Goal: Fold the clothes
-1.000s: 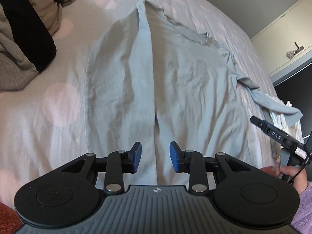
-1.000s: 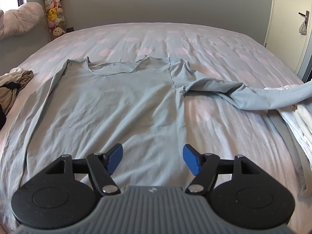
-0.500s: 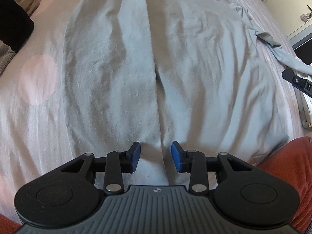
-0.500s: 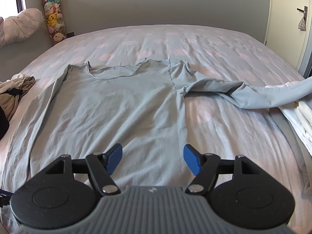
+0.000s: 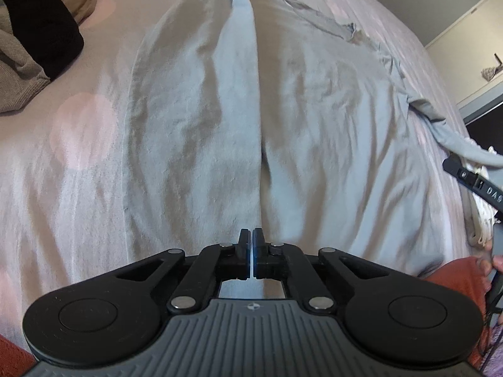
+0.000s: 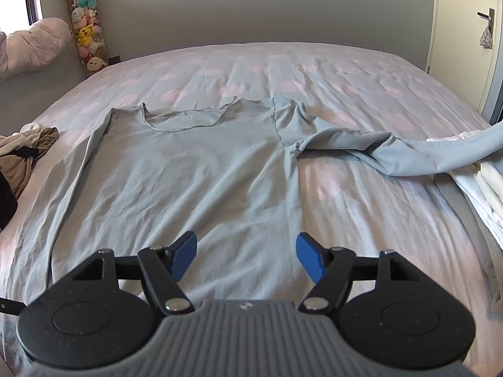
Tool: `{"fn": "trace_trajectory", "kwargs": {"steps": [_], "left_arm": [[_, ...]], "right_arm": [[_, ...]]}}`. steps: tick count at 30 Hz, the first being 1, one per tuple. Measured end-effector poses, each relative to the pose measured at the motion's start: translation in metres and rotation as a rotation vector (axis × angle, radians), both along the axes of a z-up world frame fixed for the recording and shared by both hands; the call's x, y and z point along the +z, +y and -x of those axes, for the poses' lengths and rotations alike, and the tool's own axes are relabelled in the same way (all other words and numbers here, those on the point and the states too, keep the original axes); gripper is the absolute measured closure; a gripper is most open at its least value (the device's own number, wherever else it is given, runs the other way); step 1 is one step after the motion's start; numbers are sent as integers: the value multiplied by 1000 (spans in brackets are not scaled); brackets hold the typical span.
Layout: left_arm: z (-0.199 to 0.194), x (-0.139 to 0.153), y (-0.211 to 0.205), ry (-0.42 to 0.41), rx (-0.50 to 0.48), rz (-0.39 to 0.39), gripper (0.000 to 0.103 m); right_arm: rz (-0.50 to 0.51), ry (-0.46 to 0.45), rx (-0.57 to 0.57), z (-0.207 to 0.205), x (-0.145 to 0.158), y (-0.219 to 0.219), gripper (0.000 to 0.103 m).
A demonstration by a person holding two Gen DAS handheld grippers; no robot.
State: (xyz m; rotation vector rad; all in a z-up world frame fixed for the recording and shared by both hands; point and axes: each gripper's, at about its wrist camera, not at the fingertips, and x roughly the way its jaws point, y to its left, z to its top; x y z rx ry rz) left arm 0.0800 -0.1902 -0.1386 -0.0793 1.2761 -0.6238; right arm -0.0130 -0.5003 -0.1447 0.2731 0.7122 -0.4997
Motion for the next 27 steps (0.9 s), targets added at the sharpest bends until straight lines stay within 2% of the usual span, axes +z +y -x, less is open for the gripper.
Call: {"fn": "trace_trajectory", "kwargs": {"steps": [4,7,13,14,15,18,25,27], "left_arm": [[-10,20,13,-33,51,66,103],[-19,34,20,-45,66,88,103],[-11,32,-3,-37,-19,13,102],[-9,30,-7,-28,-28,7,95],[-9,28,-9,-18,-32,2,83],[-4,21,-17,-21,-51,-39,61],[6,-5,-43,19,-116,-130,59],[9,-17,-47,24,-127,-172,62]], "right_arm": [[1,2,5,0,0,-1,30],[-1,1,4,-1,0,-1,30],[4,8,5,-2,1,0,30],[6,7,4,-1,1,0,30],[5,5,3,-1,1,0,30],[-1,-3,-2,0,1,-1,30],[-11,-13,0,2,1,-3,30],[-13,-17,-2,3,1,-3,30]]}}
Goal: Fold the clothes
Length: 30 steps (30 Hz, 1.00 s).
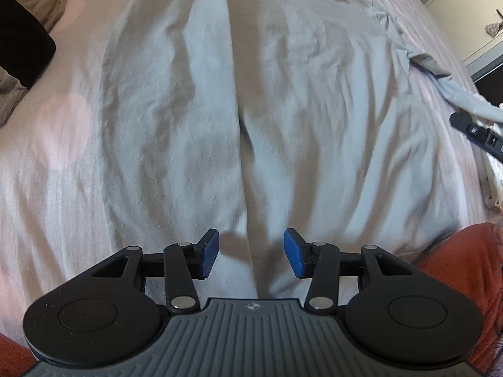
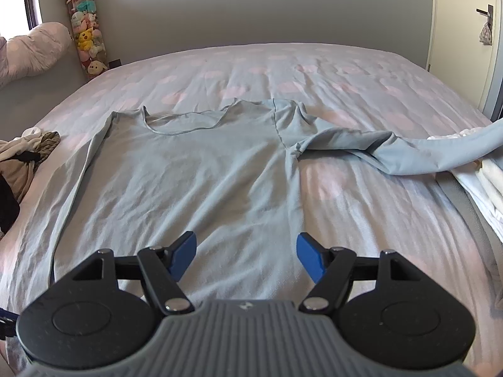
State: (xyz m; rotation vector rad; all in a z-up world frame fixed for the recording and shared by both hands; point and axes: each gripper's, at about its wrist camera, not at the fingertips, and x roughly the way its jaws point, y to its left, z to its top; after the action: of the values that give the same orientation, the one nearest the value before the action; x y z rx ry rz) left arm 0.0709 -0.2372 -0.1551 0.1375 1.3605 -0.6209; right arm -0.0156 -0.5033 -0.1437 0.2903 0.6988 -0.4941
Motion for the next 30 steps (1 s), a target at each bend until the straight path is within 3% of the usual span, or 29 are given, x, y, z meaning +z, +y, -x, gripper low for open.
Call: {"fn": "trace_trajectory", "kwargs": {"steps": [3,6,12,19,30], "left_arm": [[2,-8,-1,-19,-4,-38,76],[-1,-6,6,-12,20,-29,90],[-3,1,15,-7,41,6,103],[-14,33,37,-54,53,56,103],[-86,122,92,-243,162,114,103]], "right_arm": [[-3,-5,-2,1,0,0,30],[-7,-5,0,0,0,-2,29],[-11,-13,0,2,0,-3,29],[-15,-13,3,1,0,-5,29],[-13,-20,5,1,0,-5,26]]}}
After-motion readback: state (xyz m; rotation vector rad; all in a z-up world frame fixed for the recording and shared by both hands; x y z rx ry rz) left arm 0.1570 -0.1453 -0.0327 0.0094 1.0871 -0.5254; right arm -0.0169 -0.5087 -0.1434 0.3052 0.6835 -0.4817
